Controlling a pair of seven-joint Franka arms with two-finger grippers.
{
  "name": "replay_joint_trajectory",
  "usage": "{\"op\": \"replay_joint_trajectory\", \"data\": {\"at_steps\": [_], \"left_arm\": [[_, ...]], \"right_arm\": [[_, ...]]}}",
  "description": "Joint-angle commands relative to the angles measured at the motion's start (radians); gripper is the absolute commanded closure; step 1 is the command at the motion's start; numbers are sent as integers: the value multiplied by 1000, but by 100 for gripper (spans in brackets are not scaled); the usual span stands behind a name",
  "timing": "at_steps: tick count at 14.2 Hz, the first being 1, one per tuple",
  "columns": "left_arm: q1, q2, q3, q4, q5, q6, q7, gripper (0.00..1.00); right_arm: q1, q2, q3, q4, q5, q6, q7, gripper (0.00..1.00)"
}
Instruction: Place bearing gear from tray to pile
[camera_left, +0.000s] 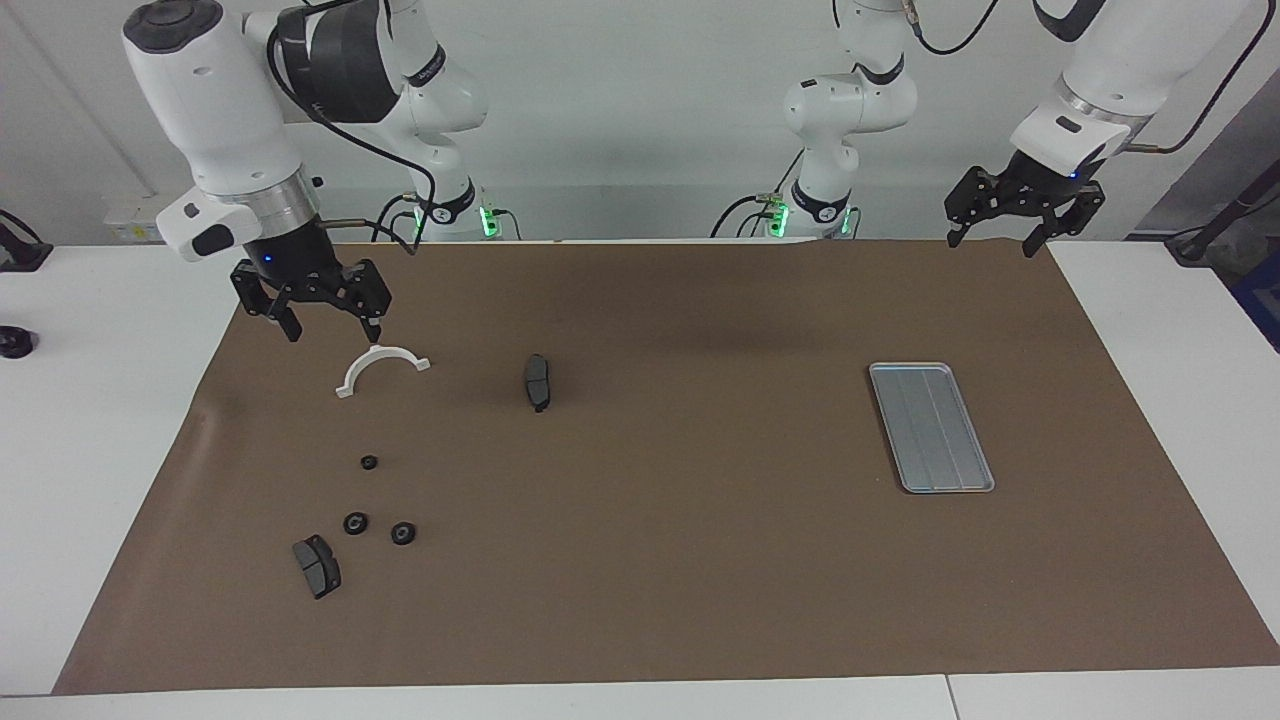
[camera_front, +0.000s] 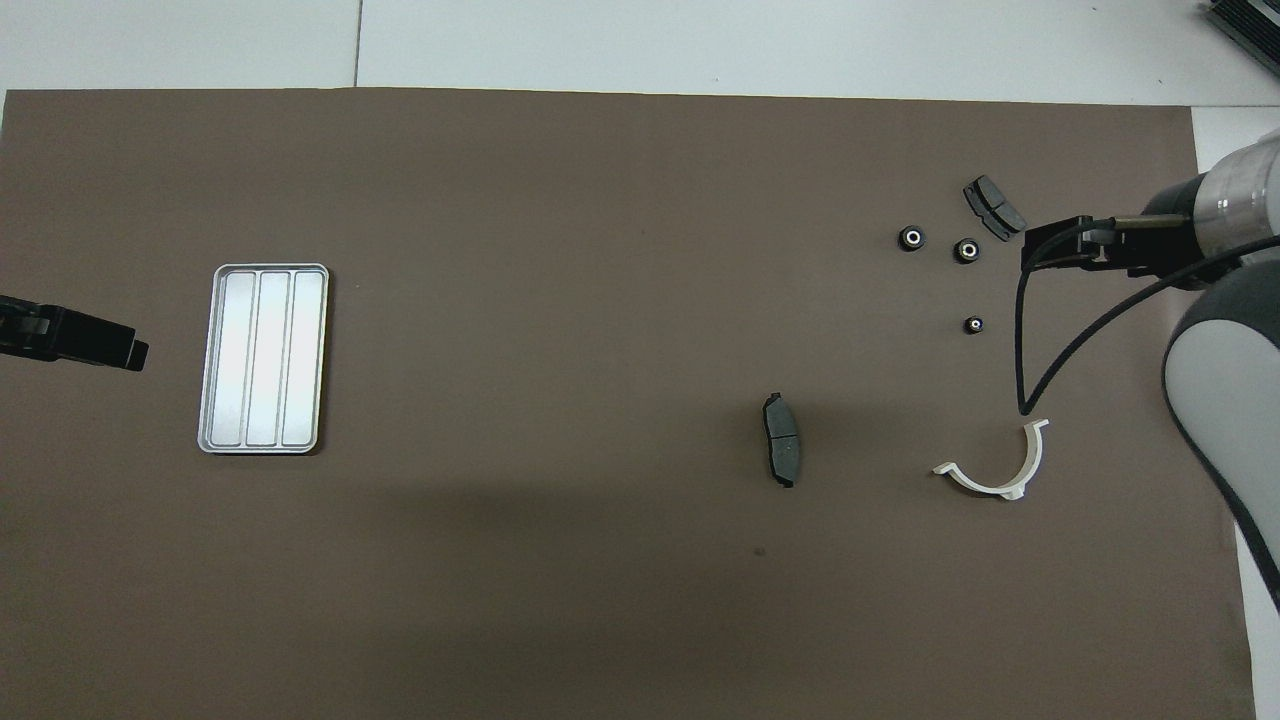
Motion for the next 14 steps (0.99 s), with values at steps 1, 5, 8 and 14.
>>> {"op": "replay_joint_trajectory", "data": {"at_steps": [1, 5, 8, 14], "left_arm": [[3, -7, -2, -7, 16, -11, -9, 0], [3, -8, -2, -7, 16, -11, -9, 0], [3, -8, -2, -7, 16, -11, -9, 0], [3, -8, -2, -7, 16, -11, -9, 0]], "right_arm": [[-15, -21, 1, -19, 32, 0, -47, 0], [-15, -21, 1, -19, 60, 1, -44, 0], [-20, -21, 1, -21, 60, -6, -47, 0], [-20, -31, -2, -19, 45, -114, -51, 0]]}}
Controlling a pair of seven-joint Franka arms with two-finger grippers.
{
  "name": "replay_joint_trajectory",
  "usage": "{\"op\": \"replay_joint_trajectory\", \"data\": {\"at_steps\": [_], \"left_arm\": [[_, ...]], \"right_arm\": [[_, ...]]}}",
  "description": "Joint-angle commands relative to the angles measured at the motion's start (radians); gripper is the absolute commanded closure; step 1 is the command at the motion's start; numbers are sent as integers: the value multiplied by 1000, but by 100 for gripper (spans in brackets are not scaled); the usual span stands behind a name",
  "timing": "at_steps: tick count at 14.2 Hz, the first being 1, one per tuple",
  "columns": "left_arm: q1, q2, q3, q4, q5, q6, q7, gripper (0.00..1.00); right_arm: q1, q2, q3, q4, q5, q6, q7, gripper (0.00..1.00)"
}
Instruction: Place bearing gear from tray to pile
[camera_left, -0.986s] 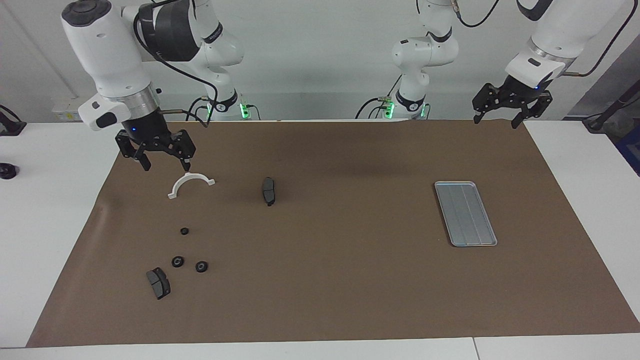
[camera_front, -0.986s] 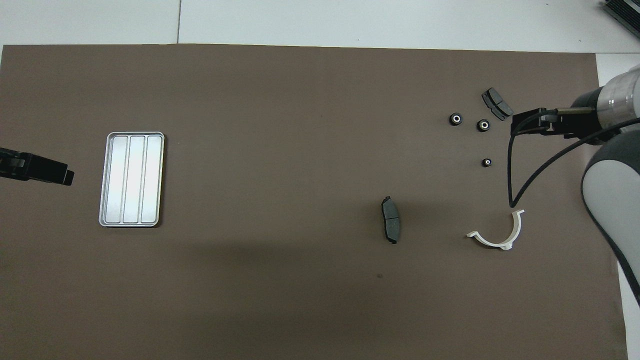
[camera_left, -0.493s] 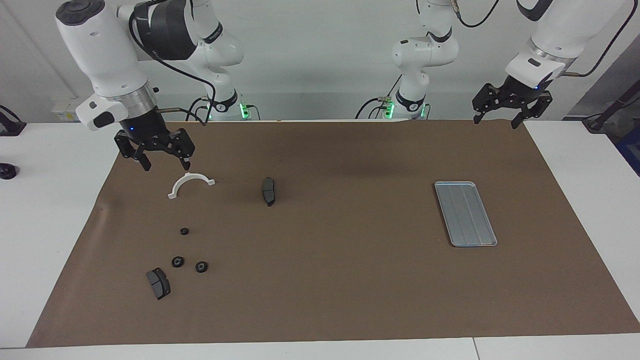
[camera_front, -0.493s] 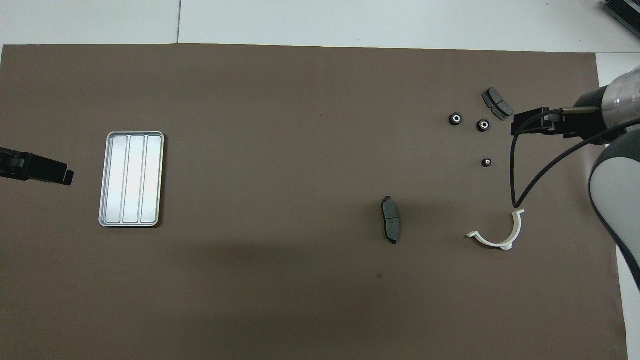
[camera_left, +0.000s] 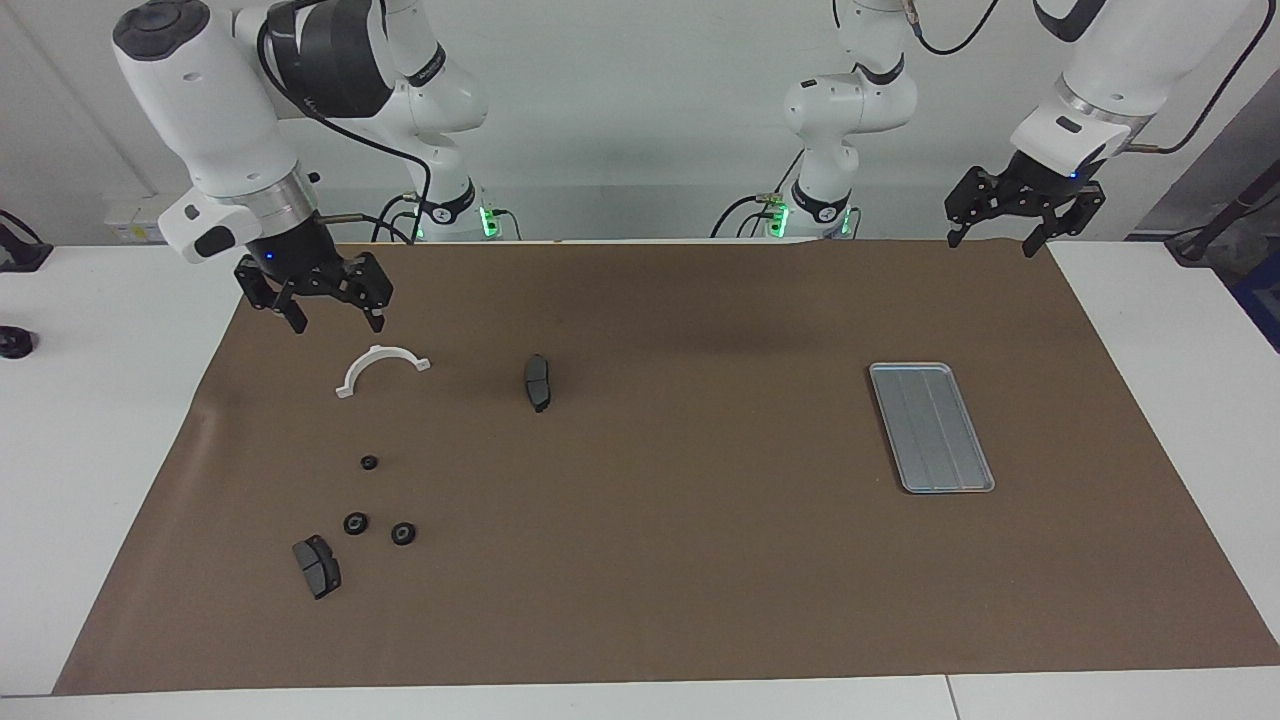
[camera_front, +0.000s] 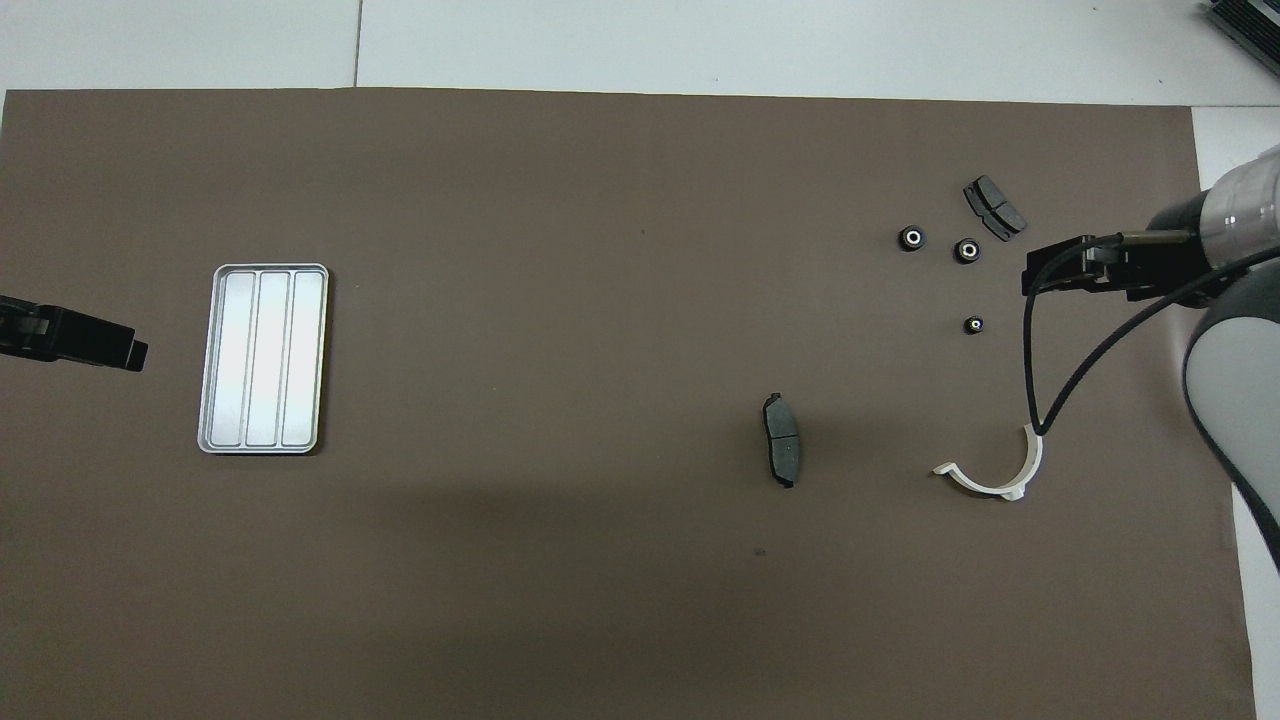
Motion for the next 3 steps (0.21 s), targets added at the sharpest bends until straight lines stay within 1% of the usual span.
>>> {"op": "replay_joint_trajectory", "data": {"at_steps": [1, 3], "left_arm": [[3, -8, -2, -7, 16, -11, -9, 0], [3, -7, -2, -7, 16, -11, -9, 0]], "right_arm": [[-15, -27, 3, -19, 15, -29, -39, 0], [-15, -27, 3, -19, 14, -29, -39, 0]]}}
